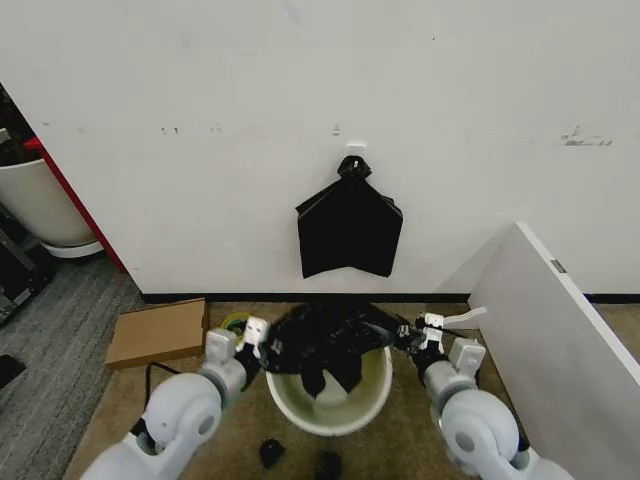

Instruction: Place the garbage bag over the trash bin.

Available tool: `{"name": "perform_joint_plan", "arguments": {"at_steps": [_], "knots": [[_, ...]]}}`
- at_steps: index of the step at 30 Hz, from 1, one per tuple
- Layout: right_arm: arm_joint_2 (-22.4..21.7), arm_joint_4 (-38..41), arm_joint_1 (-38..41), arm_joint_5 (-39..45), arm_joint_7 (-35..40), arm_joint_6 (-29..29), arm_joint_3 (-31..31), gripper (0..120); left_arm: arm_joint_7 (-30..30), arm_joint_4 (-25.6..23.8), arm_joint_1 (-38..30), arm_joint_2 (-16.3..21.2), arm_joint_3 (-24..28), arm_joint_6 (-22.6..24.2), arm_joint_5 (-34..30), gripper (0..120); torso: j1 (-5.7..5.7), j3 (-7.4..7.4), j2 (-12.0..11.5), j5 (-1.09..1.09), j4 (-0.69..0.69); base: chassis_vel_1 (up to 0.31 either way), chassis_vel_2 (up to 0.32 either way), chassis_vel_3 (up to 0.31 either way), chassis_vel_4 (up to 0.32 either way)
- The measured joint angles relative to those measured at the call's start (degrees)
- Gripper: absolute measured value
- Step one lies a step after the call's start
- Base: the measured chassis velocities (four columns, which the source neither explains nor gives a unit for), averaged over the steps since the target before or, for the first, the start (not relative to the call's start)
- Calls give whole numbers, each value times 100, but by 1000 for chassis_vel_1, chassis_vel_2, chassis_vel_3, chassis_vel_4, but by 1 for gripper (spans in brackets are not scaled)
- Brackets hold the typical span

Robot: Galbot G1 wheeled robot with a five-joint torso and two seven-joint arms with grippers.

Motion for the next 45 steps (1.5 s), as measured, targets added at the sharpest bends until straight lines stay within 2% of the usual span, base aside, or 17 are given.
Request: {"name": "perform_joint_plan", "arguments": {"at_steps": [6, 13, 16, 17, 18, 21, 24, 28, 32, 36, 40, 42, 45], "knots": [[100, 45, -108, -227, -152, 112, -255, 0, -178, 23, -132, -9, -167, -56, -349, 1, 0, 0, 0, 0, 0, 0, 0, 0, 0], [276, -227, -124, -597, -599, 490, -580, 0, -747, 41, -255, -221, -245, -176, -985, 1, 0, 0, 0, 0, 0, 0, 0, 0, 0], [328, -581, -113, -1044, -1383, 1240, -720, 0, -1001, 51, -333, -416, -293, -215, -1285, 1, 0, 0, 0, 1, 1, 0, 0, 0, 0], [346, -798, -104, -1298, -1857, 1710, -761, 0, -1073, 65, -377, -500, -327, -228, -1404, 1, 0, 0, 0, 1, 0, 0, 0, 0, 0], [346, -798, -104, -1298, -1857, 1710, -761, 0, -1073, 65, -377, -500, -327, -228, -1404, 1, 0, 0, 0, 1, 0, 0, 0, 0, 0], [364, -1262, -81, -1732, -2877, 2526, -774, 0, -1171, 125, -482, -677, -406, -245, -1627, 1, 0, 0, 0, 1, 0, 0, 0, 0, 0], [369, -1610, -23, -1955, -3657, 2949, -768, 0, -1184, 191, -519, -798, -433, -298, -1762, 1, 0, 0, 0, 2, 0, 0, 0, 0, 0], [401, -1899, 101, -2253, -3767, 3083, -737, 0, -1191, 207, -506, -878, -434, -297, -1906, 1, 0, 0, 0, 1, 0, 0, 0, 0, 0], [463, -2502, 356, -2913, -3547, 3352, -602, 0, -1237, 190, -479, -997, -424, -216, -2110, 1, 0, 0, 0, 3, 1, 0, 0, 0, 0], [416, -2523, 337, -2746, -3372, 3429, -561, 0, -1203, 274, -458, -986, -350, -229, -1959, 1, 0, 0, 0, 2, 0, 0, 0, 0, 0], [297, -2360, 226, -2558, -3384, 3923, -500, 18, -1092, 453, -445, -950, -232, -325, -1637, 1, 0, 0, 0, 2, 0, 0, 0, 0, 0], [277, -2327, 215, -2572, -3388, 4025, -474, 21, -1084, 484, -445, -955, -212, -346, -1598, 1, 0, 0, 0, 2, 0, 0, 0, 0, 0], [176, -2265, 155, -3079, -3391, 4342, -342, 33, -1069, 605, -472, -1000, -156, -459, -1514, 1, 0, 0, 0, 0, 0, 0, 0, 0, 0]]}}
